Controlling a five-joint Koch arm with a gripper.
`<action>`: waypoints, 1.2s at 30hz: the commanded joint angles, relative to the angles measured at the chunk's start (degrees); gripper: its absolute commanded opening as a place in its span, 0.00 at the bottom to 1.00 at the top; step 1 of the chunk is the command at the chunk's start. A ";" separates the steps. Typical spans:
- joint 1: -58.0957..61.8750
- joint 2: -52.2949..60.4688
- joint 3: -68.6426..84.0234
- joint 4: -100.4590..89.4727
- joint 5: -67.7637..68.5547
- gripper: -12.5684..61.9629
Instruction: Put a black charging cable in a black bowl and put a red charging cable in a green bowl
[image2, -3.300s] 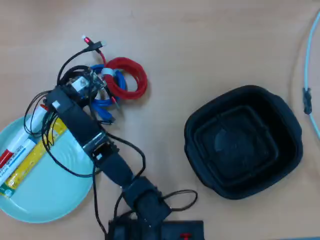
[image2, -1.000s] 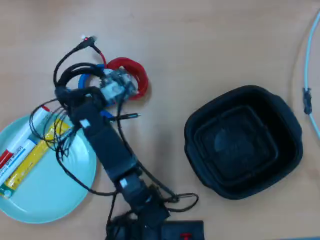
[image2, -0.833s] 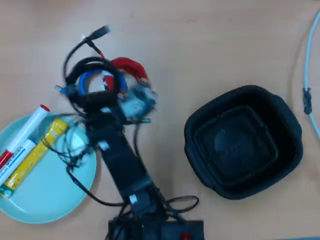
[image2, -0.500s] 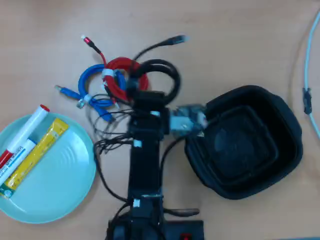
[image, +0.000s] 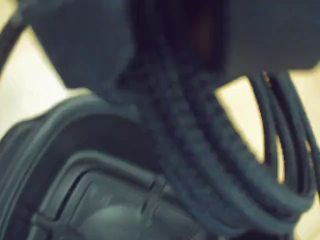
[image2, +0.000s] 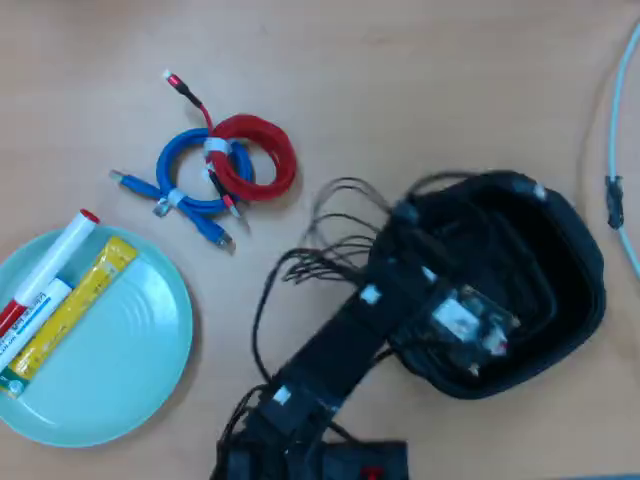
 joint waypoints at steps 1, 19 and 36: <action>3.52 -2.55 -1.05 -1.41 1.76 0.09; 6.42 -13.54 16.08 -13.54 11.34 0.80; -32.26 -3.96 15.56 -13.89 3.16 0.92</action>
